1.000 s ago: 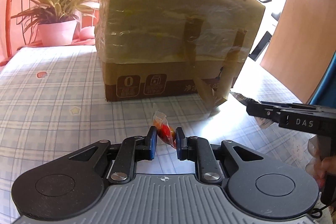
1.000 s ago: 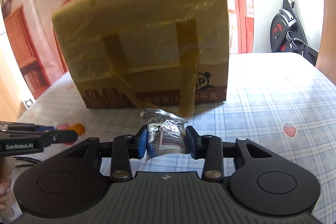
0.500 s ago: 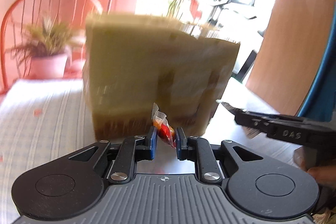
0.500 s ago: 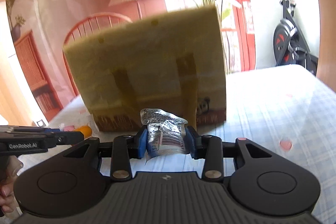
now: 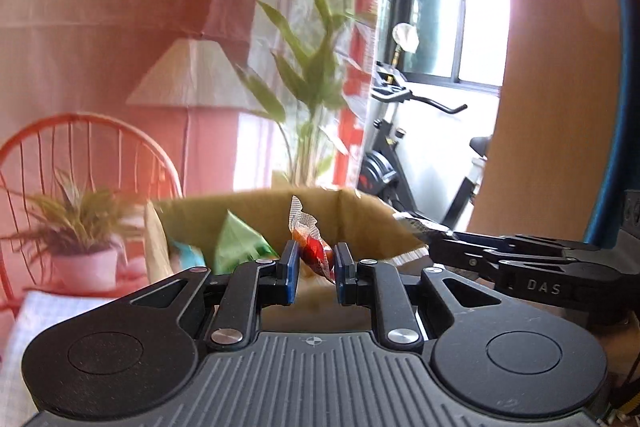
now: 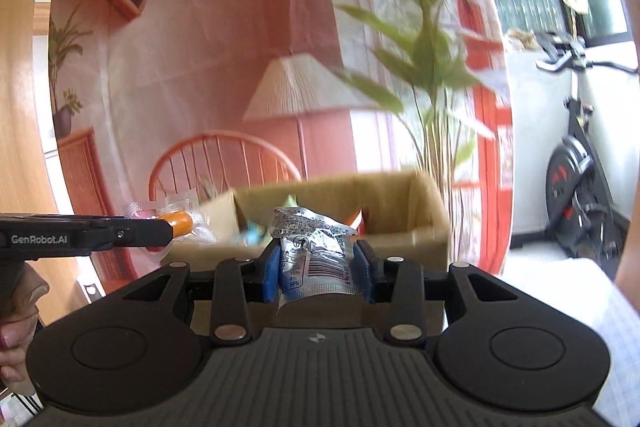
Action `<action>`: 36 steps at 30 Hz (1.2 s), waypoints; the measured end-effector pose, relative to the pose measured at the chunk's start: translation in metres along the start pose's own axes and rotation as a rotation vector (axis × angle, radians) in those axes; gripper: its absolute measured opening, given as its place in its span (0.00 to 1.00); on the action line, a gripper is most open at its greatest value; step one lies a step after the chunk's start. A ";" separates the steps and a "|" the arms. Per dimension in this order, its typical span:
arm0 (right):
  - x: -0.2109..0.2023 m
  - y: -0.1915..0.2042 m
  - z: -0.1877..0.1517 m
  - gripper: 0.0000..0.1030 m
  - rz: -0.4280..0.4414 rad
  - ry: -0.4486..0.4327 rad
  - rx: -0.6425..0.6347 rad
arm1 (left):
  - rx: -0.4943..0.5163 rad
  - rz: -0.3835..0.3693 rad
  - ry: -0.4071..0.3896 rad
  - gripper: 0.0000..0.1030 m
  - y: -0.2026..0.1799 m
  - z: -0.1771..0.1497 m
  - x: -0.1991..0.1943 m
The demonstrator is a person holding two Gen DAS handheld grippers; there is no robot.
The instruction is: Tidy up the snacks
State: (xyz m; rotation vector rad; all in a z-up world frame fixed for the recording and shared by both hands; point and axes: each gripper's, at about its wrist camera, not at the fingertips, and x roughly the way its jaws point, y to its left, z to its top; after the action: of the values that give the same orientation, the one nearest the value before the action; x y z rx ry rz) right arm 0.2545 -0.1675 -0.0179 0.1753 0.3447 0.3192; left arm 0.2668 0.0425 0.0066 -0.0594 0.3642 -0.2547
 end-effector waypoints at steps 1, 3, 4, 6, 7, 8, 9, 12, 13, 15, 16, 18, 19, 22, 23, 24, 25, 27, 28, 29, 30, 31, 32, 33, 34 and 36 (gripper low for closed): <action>0.007 -0.001 0.008 0.39 -0.001 -0.004 -0.011 | -0.006 0.005 0.001 0.19 0.001 0.005 0.004; 0.023 -0.001 0.021 0.39 -0.007 -0.004 -0.033 | -0.014 0.014 0.006 0.19 0.007 0.014 0.014; 0.032 -0.001 0.025 0.39 -0.010 0.000 -0.041 | -0.007 0.027 0.004 0.19 0.009 0.017 0.021; 0.053 -0.004 0.032 0.39 -0.024 0.018 -0.049 | 0.018 0.054 0.014 0.19 0.013 0.023 0.032; 0.063 -0.006 0.034 0.39 -0.030 0.030 -0.052 | 0.019 0.063 0.025 0.19 0.015 0.025 0.039; 0.073 -0.007 0.036 0.39 -0.039 0.041 -0.055 | 0.014 0.067 0.039 0.19 0.017 0.026 0.046; 0.083 -0.009 0.036 0.39 -0.048 0.053 -0.058 | 0.010 0.074 0.052 0.19 0.020 0.027 0.053; 0.106 -0.011 0.035 0.39 -0.068 0.097 -0.066 | -0.008 0.095 0.086 0.19 0.030 0.026 0.068; 0.112 -0.010 0.033 0.39 -0.076 0.108 -0.075 | -0.018 0.101 0.097 0.19 0.034 0.027 0.074; 0.122 -0.009 0.030 0.39 -0.088 0.133 -0.097 | -0.027 0.115 0.113 0.19 0.038 0.026 0.082; 0.126 -0.008 0.029 0.39 -0.095 0.144 -0.106 | -0.027 0.120 0.121 0.19 0.040 0.025 0.084; 0.132 -0.008 0.027 0.39 -0.109 0.167 -0.115 | -0.028 0.125 0.140 0.19 0.042 0.024 0.089; 0.135 -0.008 0.026 0.40 -0.117 0.177 -0.116 | -0.029 0.121 0.143 0.20 0.043 0.023 0.089; 0.136 -0.007 0.024 0.43 -0.124 0.197 -0.126 | -0.002 0.098 0.135 0.49 0.040 0.022 0.084; 0.135 -0.007 0.023 0.45 -0.125 0.199 -0.131 | 0.009 0.099 0.127 0.63 0.038 0.022 0.083; 0.134 -0.006 0.023 0.45 -0.130 0.198 -0.136 | 0.015 0.095 0.120 0.68 0.037 0.023 0.081; 0.133 -0.007 0.023 0.48 -0.132 0.197 -0.137 | 0.015 0.092 0.116 0.74 0.036 0.024 0.079; 0.129 -0.008 0.024 0.51 -0.138 0.185 -0.124 | 0.014 0.099 0.116 0.79 0.035 0.028 0.075; 0.126 -0.008 0.026 0.52 -0.140 0.180 -0.118 | 0.016 0.110 0.115 0.84 0.035 0.029 0.073; 0.124 -0.008 0.027 0.56 -0.141 0.180 -0.113 | 0.017 0.121 0.113 0.88 0.034 0.031 0.070; 0.121 -0.008 0.029 0.58 -0.141 0.178 -0.109 | 0.018 0.127 0.109 0.89 0.034 0.033 0.067; 0.117 -0.006 0.031 0.63 -0.140 0.172 -0.109 | 0.017 0.129 0.103 0.89 0.034 0.036 0.063; 0.112 -0.005 0.033 0.70 -0.138 0.164 -0.110 | 0.013 0.130 0.097 0.90 0.034 0.038 0.059; 0.107 -0.003 0.036 0.73 -0.135 0.155 -0.110 | 0.009 0.136 0.091 0.90 0.033 0.040 0.054; 0.102 -0.002 0.039 0.81 -0.131 0.146 -0.111 | 0.007 0.146 0.084 0.91 0.032 0.042 0.050; 0.091 0.001 0.044 0.88 -0.121 0.124 -0.106 | 0.011 0.165 0.072 0.92 0.029 0.047 0.039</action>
State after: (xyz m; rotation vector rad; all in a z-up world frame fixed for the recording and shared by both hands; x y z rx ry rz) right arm 0.3512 -0.1414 -0.0040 0.0304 0.4584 0.2285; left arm 0.3253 0.0607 0.0340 -0.0093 0.4370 -0.0959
